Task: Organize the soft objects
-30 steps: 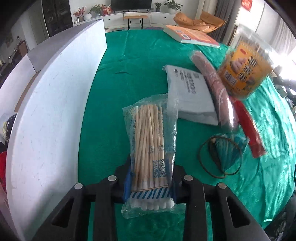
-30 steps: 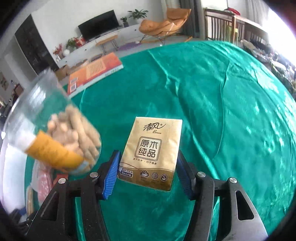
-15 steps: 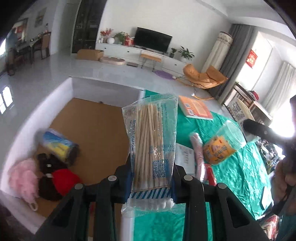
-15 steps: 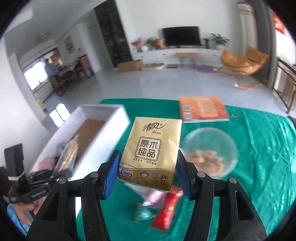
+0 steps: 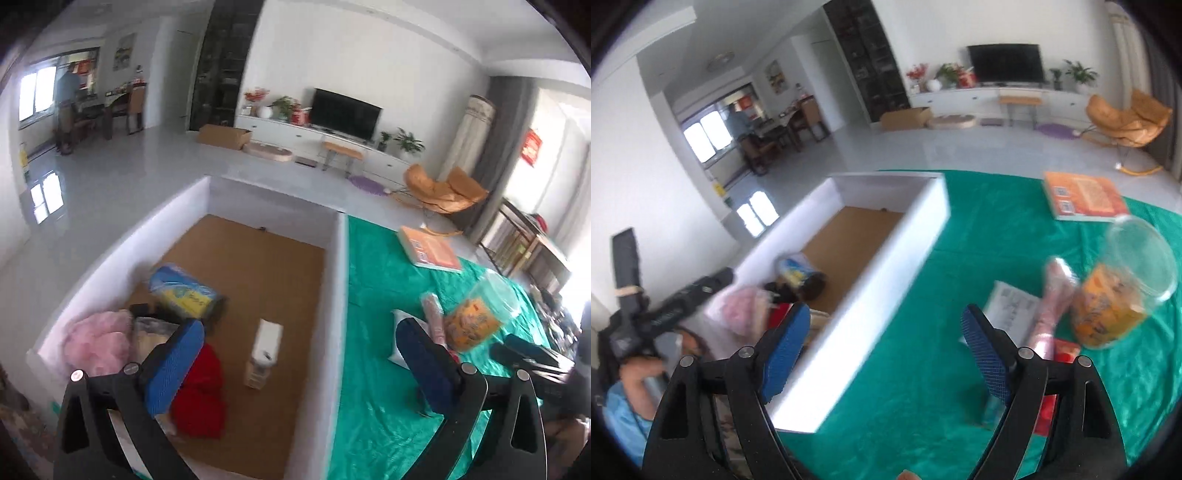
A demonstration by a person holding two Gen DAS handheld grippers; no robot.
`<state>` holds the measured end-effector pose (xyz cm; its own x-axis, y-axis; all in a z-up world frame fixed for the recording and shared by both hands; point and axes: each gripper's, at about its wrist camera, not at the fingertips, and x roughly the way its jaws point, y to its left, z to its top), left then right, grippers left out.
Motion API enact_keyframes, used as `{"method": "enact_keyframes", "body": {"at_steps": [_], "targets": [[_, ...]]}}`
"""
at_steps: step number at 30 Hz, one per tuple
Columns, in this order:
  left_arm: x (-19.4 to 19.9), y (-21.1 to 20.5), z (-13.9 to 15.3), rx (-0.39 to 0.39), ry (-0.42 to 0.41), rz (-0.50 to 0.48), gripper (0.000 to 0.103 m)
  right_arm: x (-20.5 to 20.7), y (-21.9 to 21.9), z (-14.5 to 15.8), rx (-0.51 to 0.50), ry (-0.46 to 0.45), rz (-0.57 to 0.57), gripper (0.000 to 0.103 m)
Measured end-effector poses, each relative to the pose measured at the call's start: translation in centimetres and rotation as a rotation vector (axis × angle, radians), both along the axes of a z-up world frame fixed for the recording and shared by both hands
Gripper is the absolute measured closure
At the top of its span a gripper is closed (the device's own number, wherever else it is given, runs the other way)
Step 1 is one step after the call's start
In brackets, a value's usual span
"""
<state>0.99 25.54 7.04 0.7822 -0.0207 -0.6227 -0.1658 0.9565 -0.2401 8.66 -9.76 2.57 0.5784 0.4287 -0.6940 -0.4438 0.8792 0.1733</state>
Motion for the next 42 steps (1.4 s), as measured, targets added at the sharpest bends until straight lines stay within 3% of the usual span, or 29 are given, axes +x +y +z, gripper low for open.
{"method": "enact_keyframes", "body": {"at_steps": [2, 5, 9, 13, 16, 18, 27, 42], "targets": [[1.1, -4.6, -0.3, -0.002, 0.001, -0.132, 0.000, -0.5, -4.2, -3.6, -0.109, -0.024, -0.150, 0.017], [2.4, -11.8, -2.8, 0.006, 0.083, -0.322, 0.000, -0.4, -10.2, -9.5, -0.293, 0.007, -0.371, 0.017], [4.1, -18.3, -8.3, 0.100, 0.184, -0.436, 0.000, -1.3, -16.4, -14.3, -0.383, 0.054, -0.525, 0.017], [5.8, -19.9, -13.1, 0.188, 0.258, -0.414, 0.000, -1.8, -19.1, -14.9, -0.305, 0.034, -0.555, 0.017], [6.9, -19.3, -15.1, 0.223, 0.270, -0.367, 0.000, -1.7, -20.2, -14.8, -0.231, 0.068, -0.563, 0.016], [8.2, -18.7, -15.8, 0.237, 0.269, -0.332, 0.000, -1.9, -20.1, -14.6, -0.241, 0.067, -0.564, 0.015], [10.4, -15.9, -18.5, 0.209, 0.275, -0.232, 0.000, -1.7, -19.6, -14.9, -0.238, 0.068, -0.564, 0.015], [10.2, -15.5, -17.7, 0.210, 0.268, -0.216, 0.000, -1.6, -19.6, -14.9, -0.238, 0.068, -0.563, 0.014]]}}
